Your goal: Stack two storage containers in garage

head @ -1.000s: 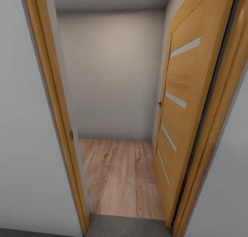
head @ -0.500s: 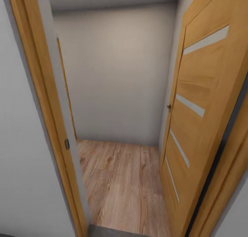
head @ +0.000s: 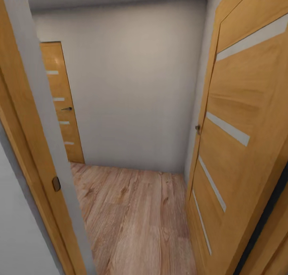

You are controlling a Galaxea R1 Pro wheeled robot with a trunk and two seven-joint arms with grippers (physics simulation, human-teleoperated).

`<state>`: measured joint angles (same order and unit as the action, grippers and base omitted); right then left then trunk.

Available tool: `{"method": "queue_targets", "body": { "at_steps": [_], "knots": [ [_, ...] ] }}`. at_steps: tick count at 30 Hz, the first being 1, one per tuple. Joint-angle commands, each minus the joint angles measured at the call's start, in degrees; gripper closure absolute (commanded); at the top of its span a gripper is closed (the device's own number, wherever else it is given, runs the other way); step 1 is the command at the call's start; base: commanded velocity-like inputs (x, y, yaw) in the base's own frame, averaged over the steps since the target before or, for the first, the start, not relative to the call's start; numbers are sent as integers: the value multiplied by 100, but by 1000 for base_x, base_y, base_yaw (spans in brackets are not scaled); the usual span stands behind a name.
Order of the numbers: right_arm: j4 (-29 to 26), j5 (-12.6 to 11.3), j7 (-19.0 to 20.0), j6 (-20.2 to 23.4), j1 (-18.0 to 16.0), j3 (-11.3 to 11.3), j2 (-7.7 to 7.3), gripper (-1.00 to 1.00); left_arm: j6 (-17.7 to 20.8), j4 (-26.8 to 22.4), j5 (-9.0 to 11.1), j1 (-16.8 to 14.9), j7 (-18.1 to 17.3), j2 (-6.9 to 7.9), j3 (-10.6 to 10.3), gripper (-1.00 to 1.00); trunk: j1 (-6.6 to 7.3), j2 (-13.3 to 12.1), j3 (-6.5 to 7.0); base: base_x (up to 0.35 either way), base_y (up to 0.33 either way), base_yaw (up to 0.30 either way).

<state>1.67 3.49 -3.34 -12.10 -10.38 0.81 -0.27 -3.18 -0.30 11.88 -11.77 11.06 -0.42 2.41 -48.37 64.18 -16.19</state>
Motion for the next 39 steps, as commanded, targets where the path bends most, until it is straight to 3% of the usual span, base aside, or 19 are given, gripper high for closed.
{"method": "queue_targets", "body": {
  "at_steps": [1, 25, 39],
  "knots": [
    [18, 37, -26, -29, -8, 7, 0, -100, -24, 4, 25, -4, 10, -2, 20, -100, -4, 4, -7, 318, -96, 0],
    [18, 36, -24, -23, -8, 7, -6, -100, -36, 4, 25, -7, 10, 2, 20, -100, -4, 4, -7, 314, -91, 0],
    [18, 31, -25, -29, -8, 7, -8, -100, -42, 4, 24, -7, 10, -1, 19, -100, -4, 4, -7, 34, -5, 0]
  ]
}}
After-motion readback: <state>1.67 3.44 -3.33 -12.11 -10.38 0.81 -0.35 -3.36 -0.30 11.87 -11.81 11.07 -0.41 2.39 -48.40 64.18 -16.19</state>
